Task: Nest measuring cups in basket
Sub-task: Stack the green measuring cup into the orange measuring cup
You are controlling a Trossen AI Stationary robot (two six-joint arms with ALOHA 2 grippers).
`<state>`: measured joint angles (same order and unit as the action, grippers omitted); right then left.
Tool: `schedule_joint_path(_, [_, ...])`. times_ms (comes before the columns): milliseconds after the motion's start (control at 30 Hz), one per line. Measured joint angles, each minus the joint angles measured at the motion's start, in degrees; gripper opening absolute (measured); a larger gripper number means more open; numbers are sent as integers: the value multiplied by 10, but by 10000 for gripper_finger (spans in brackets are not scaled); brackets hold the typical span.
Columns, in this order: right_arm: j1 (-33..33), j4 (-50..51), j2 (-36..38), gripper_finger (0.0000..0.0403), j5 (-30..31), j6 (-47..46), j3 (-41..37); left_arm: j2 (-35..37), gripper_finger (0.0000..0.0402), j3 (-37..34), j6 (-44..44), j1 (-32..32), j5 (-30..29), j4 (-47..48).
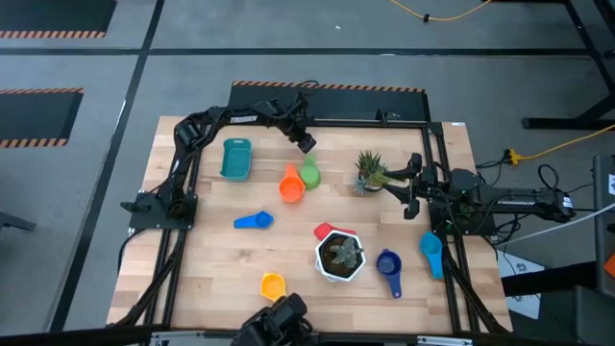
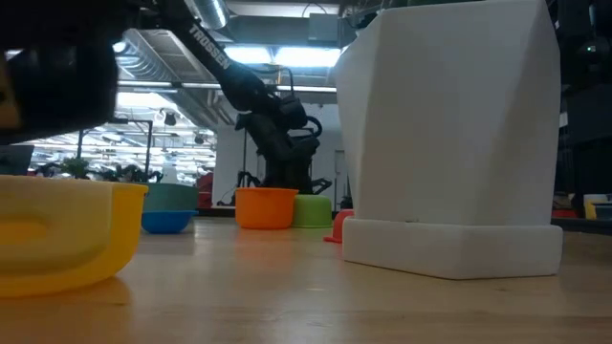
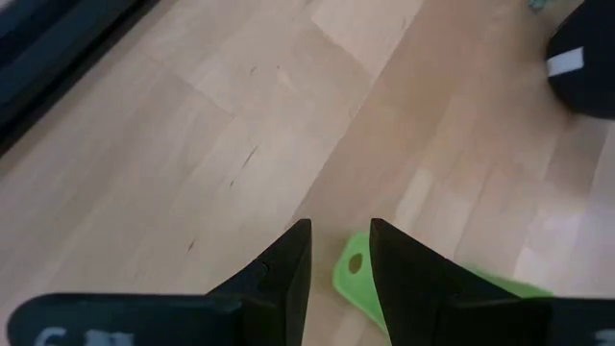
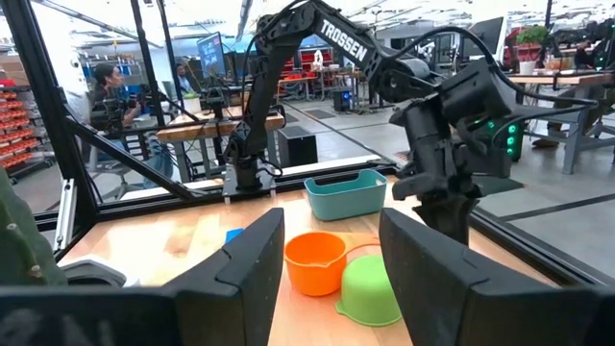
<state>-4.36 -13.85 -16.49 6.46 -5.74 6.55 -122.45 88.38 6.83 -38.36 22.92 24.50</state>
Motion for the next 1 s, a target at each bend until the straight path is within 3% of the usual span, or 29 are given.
schedule_joint_path(1000, [0, 0, 0, 177, 0, 0, 0, -20, 101, 0, -14, 14, 8, 49])
